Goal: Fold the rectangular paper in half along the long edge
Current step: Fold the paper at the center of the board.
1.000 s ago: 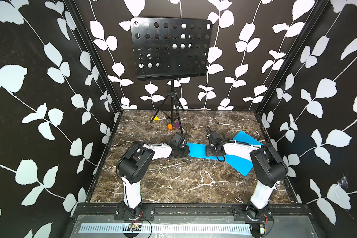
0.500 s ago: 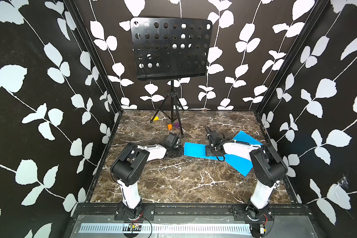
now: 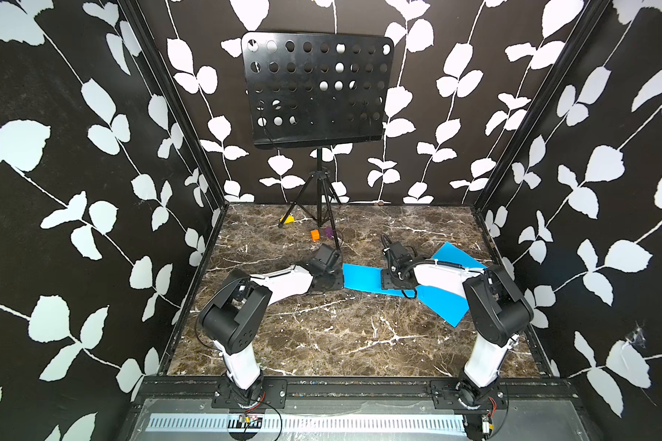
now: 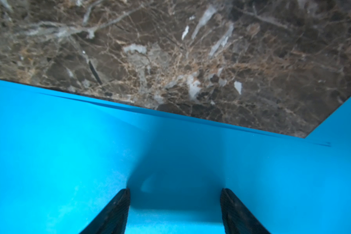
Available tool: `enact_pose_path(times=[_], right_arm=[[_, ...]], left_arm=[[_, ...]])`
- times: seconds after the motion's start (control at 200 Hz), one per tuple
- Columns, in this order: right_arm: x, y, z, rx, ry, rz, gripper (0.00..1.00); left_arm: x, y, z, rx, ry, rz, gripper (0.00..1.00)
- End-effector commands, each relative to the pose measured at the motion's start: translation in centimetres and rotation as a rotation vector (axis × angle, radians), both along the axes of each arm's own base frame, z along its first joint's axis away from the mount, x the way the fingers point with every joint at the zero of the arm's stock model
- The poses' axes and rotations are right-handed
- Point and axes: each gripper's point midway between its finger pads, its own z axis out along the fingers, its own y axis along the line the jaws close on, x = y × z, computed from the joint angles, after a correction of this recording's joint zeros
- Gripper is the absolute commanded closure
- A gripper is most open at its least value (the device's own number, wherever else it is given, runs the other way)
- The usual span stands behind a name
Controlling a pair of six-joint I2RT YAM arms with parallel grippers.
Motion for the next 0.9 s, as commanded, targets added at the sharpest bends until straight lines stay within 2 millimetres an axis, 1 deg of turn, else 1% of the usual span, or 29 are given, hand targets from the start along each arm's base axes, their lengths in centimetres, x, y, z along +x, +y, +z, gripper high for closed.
enact_pose_path(times=[0.0, 0.04, 0.1, 0.16, 0.225, 0.285, 0.4, 0.625, 0.765, 0.825, 0.83, 0.845, 0.895], right_arm=[[-2.7, -1.1, -3.8, -0.021, 0.15, -0.01, 0.3], [-2.7, -1.1, -3.8, -0.022, 0.148, -0.011, 0.3], [-2.7, -1.2, -3.8, -0.026, 0.15, -0.011, 0.29], [-2.7, -1.2, -3.8, -0.028, 0.149, -0.012, 0.29], [-2.7, -1.3, -3.8, -0.029, 0.149, -0.012, 0.3], [-2.8, -1.2, -3.8, -0.027, 0.149, -0.013, 0.3], [-2.9, -1.3, -4.0, -0.028, 0.153, -0.011, 0.3], [-2.9, -1.4, -3.8, -0.033, 0.15, -0.012, 0.29], [-2.8, -1.3, -3.9, -0.031, 0.152, -0.011, 0.3], [-2.8, -1.3, -3.8, -0.031, 0.149, -0.011, 0.3], [-2.8, -1.3, -3.9, -0.031, 0.15, -0.012, 0.29], [-2.8, -1.3, -3.9, -0.031, 0.151, -0.011, 0.3], [-2.8, -1.3, -4.0, -0.03, 0.153, -0.012, 0.3]], left_arm=[[-0.2, -3.6, 1.7, -0.051, -0.031, -0.046, 0.7], [-0.5, -4.7, 1.5, -0.077, -0.019, -0.064, 0.71], [-0.9, -5.8, 0.7, -0.098, 0.004, -0.081, 0.74], [-1.1, -6.2, -0.2, -0.102, 0.03, -0.087, 0.8], [-1.3, -6.0, -1.3, -0.088, 0.048, -0.086, 0.83], [-1.3, -5.5, -2.2, -0.055, 0.049, -0.083, 0.85], [-1.1, -4.6, -3.4, -0.009, 0.062, -0.076, 0.86], [-1.2, -2.2, -4.5, 0.043, 0.083, -0.039, 0.86], [-1.5, -0.3, -4.9, 0.065, 0.093, -0.012, 0.87], [-1.9, 0.2, -5.3, 0.077, 0.1, -0.013, 0.87], [-1.6, 0.7, -5.3, 0.077, 0.103, 0.001, 0.87], [-1.3, 1.3, -5.5, 0.08, 0.107, 0.014, 0.87], [-1.3, 2.2, -5.8, 0.089, 0.112, 0.032, 0.86]])
